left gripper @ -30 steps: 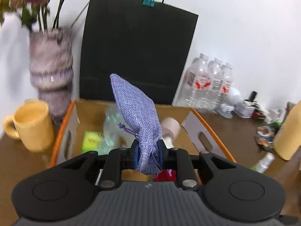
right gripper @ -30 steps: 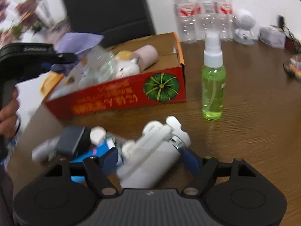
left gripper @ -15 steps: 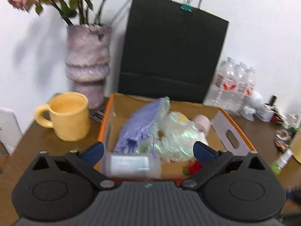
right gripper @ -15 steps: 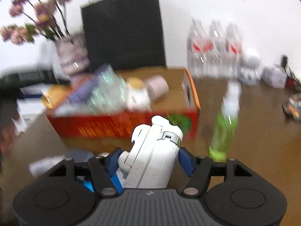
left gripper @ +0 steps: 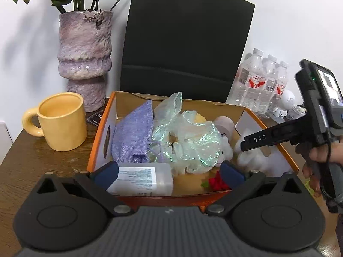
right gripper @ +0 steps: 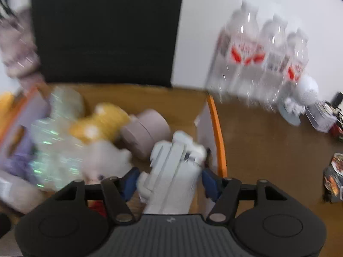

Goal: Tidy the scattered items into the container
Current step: 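Drop the purple pouch into the cardboard box while the right tool releases the white stand inside, then move both tools back from the box toward the blue tube and card pack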

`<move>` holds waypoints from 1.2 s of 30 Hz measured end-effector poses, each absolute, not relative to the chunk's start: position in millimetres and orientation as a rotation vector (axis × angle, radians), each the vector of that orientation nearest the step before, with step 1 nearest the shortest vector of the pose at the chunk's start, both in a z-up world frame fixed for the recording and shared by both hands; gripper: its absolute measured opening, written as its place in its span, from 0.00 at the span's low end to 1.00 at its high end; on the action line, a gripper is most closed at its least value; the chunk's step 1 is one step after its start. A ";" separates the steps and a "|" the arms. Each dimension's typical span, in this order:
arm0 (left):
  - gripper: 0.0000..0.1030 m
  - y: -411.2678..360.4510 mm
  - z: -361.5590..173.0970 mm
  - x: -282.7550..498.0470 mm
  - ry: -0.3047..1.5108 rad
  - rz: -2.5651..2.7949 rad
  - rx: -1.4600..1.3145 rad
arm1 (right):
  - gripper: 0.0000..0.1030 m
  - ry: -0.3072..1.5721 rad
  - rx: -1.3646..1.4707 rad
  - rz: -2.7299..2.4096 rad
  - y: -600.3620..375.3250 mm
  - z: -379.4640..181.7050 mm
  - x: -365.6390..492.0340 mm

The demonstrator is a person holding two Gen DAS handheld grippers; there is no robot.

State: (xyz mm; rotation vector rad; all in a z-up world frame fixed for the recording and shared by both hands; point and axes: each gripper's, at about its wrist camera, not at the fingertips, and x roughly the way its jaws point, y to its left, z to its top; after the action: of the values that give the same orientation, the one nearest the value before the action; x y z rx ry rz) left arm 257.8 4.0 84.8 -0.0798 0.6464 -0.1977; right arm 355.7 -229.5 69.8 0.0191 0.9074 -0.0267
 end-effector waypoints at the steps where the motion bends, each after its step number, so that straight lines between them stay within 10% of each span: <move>1: 1.00 3.7 84.5 258.2 0.648 -0.192 -0.075 | 0.60 0.919 0.008 -0.040 -228.4 68.2 357.4; 5: 1.00 0.5 78.5 262.1 0.662 -0.169 -0.052 | 0.77 0.952 0.045 -0.025 -228.9 71.9 348.9; 36: 1.00 -42.6 144.9 172.9 0.724 -0.077 0.094 | 0.91 0.831 0.172 0.214 -240.2 131.9 163.5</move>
State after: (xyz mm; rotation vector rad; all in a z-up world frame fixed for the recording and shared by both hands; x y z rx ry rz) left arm 172.9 -42.6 144.9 0.0936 0.7236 -0.0772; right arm 163.5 -240.2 131.9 0.1723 0.8313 0.2138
